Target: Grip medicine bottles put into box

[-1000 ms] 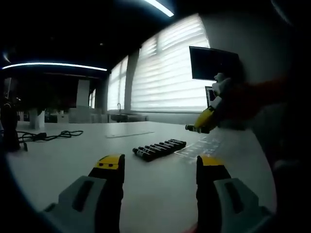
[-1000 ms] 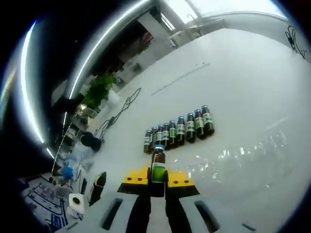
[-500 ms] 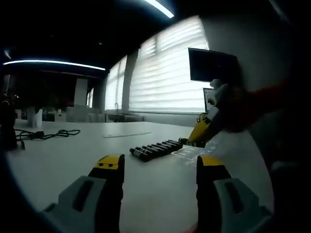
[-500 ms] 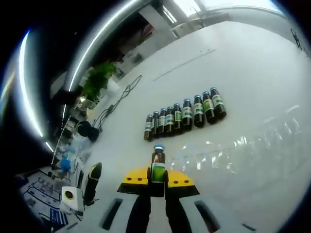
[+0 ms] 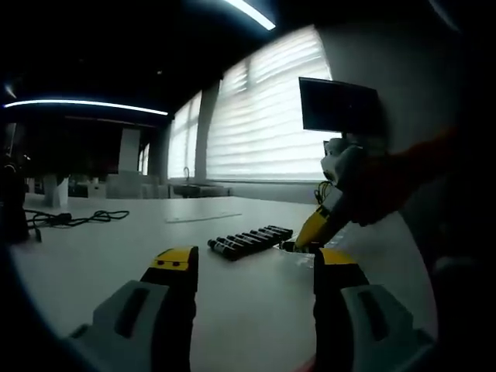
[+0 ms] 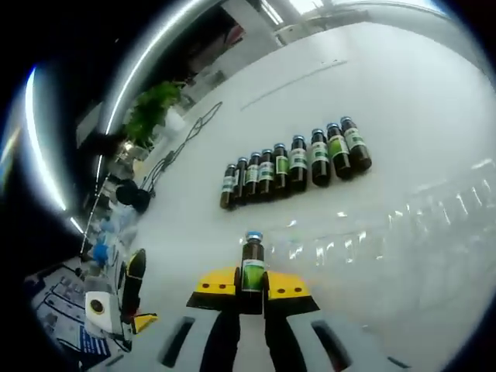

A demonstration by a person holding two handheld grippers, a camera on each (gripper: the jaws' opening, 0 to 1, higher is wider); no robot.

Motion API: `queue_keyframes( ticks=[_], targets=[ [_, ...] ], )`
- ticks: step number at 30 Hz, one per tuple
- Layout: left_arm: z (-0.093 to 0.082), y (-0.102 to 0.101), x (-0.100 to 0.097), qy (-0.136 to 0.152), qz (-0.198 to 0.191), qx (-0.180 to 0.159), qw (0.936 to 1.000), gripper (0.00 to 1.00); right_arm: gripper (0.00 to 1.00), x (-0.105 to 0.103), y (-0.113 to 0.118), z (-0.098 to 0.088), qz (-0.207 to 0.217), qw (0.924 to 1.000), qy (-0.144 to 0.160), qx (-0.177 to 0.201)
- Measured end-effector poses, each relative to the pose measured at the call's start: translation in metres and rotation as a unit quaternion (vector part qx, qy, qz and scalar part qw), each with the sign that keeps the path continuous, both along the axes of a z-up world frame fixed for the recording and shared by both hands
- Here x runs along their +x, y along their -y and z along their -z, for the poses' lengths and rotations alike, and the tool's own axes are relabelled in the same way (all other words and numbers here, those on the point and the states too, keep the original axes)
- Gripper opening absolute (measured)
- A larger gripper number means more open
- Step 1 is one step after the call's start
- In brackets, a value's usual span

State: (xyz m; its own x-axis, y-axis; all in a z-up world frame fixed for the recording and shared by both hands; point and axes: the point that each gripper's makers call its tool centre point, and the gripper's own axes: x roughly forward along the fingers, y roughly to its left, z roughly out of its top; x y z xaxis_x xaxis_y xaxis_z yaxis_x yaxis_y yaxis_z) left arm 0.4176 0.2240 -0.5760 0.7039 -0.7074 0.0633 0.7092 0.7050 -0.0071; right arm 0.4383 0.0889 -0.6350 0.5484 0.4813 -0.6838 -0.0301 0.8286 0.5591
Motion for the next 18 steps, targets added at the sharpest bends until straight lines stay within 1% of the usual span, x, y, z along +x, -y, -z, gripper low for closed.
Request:
queue_keyframes(
  ticks=[2, 3, 5, 12, 14, 15, 18],
  targets=[
    [0.001, 0.0, 0.001, -0.002, -0.001, 0.001, 1.0, 0.53, 0.08, 0.0, 0.0, 0.0, -0.003, 1.0, 0.004, 0.001],
    [0.001, 0.0, 0.001, -0.002, -0.001, 0.001, 1.0, 0.53, 0.08, -0.003, -0.003, 0.001, -0.012, 0.9999, -0.001, 0.007],
    [0.001, 0.0, 0.001, -0.001, -0.001, 0.002, 1.0, 0.53, 0.12, -0.004, -0.005, 0.002, -0.017, 0.9998, -0.001, 0.008],
    [0.001, -0.001, 0.001, -0.002, -0.002, -0.001, 1.0, 0.53, 0.07, -0.003, 0.0, -0.004, -0.017, 0.9998, 0.004, -0.004],
    [0.001, -0.001, 0.001, -0.001, -0.002, -0.002, 1.0, 0.53, 0.03, -0.002, 0.001, -0.007, -0.024, 0.9995, 0.012, -0.017],
    [0.001, -0.001, 0.001, -0.001, -0.002, -0.002, 1.0, 0.53, 0.01, -0.002, -0.001, -0.009, -0.037, 0.9988, 0.021, -0.025],
    [0.0, -0.001, 0.001, -0.002, -0.001, -0.004, 1.0, 0.53, 0.0, -0.003, -0.005, -0.012, -0.067, 0.9955, 0.037, -0.057]
  ],
)
